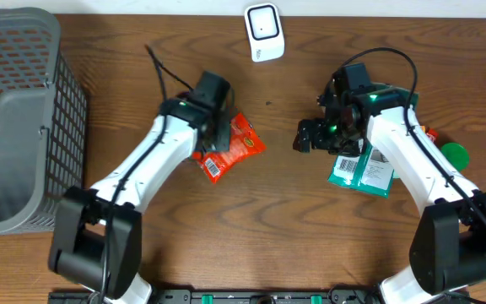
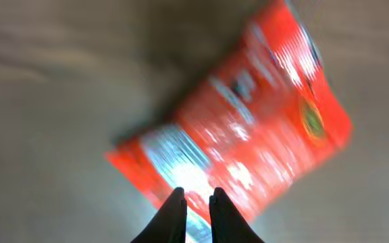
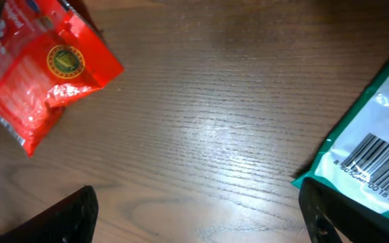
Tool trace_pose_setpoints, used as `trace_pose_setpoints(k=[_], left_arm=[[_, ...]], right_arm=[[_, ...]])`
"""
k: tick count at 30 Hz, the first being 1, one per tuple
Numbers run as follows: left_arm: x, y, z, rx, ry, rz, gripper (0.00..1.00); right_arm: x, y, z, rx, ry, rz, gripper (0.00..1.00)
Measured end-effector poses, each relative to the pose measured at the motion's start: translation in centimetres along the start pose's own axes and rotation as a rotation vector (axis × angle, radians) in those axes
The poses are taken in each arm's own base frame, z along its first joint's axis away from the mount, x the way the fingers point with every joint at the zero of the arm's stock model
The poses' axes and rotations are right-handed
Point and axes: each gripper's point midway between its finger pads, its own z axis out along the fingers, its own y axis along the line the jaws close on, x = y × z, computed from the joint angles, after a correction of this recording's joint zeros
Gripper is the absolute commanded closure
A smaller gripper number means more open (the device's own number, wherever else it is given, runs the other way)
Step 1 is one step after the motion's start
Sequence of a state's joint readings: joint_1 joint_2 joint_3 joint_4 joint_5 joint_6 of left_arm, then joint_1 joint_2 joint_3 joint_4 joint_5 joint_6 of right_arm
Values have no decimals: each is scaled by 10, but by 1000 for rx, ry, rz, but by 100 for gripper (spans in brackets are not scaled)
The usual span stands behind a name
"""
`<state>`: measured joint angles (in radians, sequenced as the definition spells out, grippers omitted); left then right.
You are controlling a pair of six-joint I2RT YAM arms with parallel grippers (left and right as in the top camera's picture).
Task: Scan the item barcode
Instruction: 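Move the left gripper to the red snack bag and push it right, then grasp the red snack bag's left edge with the left gripper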
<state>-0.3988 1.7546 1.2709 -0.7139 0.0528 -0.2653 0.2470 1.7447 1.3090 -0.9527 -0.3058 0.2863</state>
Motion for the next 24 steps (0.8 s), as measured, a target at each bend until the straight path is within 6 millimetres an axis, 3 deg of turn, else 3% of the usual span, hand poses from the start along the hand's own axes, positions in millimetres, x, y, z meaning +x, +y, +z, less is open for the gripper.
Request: trace_pose_setpoints(k=[6,12,17,24], left_arm=[[-41,36,7,-85,-136,-76,85],[-30,60,46,-150,-50,-105,85],[-8,51,72,-111,58,-97,85],[9,20,73,-3,130,-66,85]], right_arm=[[1,4,0,-23,7,-7,8],[1,6,0,-30,6,-8,8],[-3,7,2,-39,-11,-15,10],[13,-3,19,-29,28,0,12]])
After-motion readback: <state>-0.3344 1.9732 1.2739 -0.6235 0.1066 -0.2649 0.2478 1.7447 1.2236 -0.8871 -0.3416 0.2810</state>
